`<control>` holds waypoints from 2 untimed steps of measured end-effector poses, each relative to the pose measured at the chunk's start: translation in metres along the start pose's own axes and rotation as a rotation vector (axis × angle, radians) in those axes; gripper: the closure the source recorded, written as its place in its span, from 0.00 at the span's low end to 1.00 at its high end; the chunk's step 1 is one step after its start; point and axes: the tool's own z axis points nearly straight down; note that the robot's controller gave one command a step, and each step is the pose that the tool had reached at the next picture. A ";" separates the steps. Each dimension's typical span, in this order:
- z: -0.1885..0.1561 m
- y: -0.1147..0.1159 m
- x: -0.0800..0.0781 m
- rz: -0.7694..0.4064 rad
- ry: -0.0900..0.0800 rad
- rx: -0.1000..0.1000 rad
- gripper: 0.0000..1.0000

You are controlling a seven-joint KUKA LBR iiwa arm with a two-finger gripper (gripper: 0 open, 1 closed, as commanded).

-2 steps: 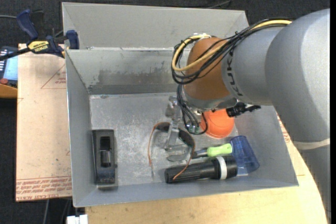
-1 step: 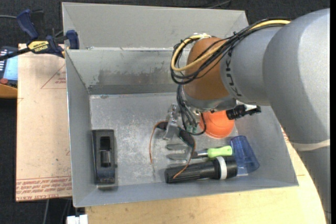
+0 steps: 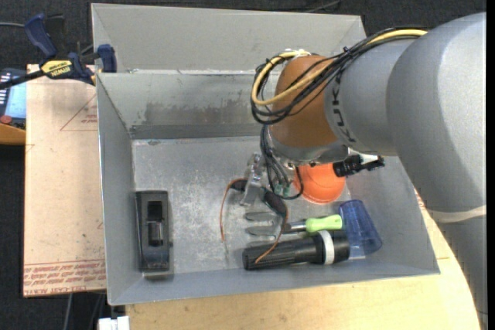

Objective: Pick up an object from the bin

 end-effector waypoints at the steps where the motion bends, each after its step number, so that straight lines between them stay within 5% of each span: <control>1: -0.011 -0.001 0.002 0.000 0.005 0.001 1.00; 2: -0.035 0.000 0.002 -0.001 0.005 0.001 1.00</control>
Offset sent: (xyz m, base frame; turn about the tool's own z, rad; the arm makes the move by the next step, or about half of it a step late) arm -0.0010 0.0000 0.0635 0.0005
